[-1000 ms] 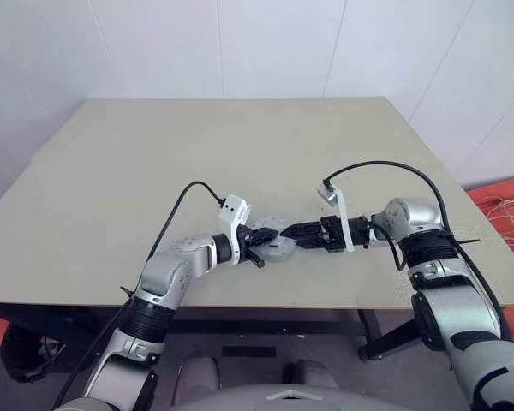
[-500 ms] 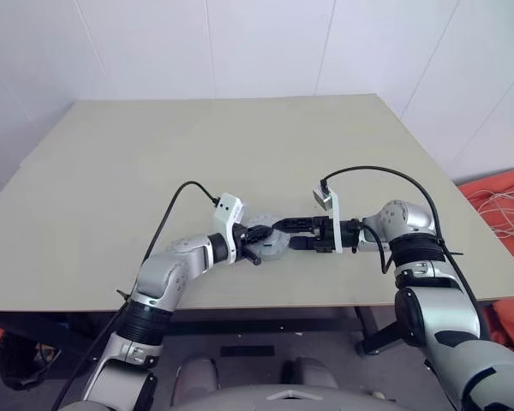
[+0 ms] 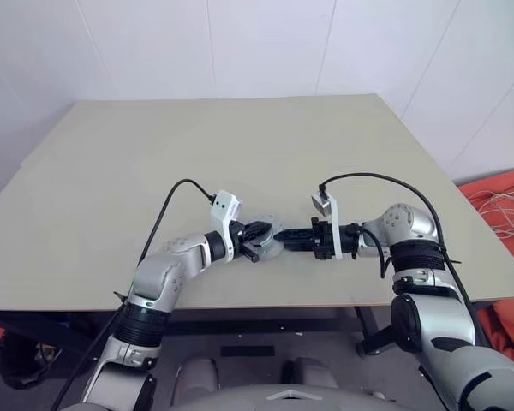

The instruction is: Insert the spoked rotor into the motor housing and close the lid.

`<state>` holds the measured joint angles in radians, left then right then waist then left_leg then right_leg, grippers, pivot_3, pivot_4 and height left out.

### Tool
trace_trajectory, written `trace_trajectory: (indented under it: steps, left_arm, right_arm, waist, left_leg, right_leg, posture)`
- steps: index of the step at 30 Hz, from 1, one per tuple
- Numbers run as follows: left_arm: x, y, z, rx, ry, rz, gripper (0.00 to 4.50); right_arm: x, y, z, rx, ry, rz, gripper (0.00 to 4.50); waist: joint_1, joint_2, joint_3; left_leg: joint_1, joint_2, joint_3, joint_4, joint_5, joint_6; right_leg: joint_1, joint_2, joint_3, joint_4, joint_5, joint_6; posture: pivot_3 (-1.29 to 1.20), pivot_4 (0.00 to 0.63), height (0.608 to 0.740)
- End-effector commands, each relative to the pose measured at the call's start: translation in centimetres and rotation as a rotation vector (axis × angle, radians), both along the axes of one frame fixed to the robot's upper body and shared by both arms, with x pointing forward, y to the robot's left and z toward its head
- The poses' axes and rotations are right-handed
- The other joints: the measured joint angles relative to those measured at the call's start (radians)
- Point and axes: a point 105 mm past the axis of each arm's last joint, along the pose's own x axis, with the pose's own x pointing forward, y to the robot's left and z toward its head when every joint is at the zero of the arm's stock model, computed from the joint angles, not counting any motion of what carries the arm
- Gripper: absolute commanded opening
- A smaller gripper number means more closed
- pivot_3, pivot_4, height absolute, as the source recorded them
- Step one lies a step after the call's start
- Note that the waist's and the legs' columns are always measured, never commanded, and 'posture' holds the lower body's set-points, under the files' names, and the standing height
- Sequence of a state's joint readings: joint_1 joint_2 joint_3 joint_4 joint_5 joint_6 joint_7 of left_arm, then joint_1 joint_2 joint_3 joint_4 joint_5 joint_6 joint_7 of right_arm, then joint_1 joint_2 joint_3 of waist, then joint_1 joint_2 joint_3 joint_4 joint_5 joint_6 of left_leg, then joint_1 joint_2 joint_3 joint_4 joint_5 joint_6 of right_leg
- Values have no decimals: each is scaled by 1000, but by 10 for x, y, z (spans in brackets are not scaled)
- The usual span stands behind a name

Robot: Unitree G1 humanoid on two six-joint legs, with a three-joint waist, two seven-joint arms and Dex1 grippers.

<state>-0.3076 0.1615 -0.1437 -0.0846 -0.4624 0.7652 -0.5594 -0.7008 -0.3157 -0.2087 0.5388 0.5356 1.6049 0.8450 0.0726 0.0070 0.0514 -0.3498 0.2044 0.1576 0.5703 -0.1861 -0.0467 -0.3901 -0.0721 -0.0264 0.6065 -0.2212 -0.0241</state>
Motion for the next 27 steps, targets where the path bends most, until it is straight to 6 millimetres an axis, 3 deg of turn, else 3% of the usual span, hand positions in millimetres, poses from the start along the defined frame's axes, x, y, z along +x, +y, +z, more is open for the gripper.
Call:
trace_trajectory:
  steps: [1,17,27]
  left_arm:
    - [-9,-2,-26,56,98,-9,0]
    - [-4,7,-14,-8,67,57,0]
    - [-3,22,25,-167,-14,104,0]
  right_arm:
    - [1,20,31,145,-89,62,1168]
    - [11,5,24,97,-117,-38,1168]
    - [15,2,20,89,-125,-75,1118]
  waist:
    - [0,0,0]
    - [-1,0,0]
    - [1,1,1]
  left_leg:
    - [0,0,0,0,0,0]
    - [0,0,0,-1,0,-1]
    - [-3,0,0,-1,1,-1]
  right_leg:
    - [0,0,0,0,0,0]
    - [0,0,0,0,0,0]
    - [-3,0,0,0,3,-6]
  posture:
    - [0,0,740]
    - [0,0,740]
    - [0,0,740]
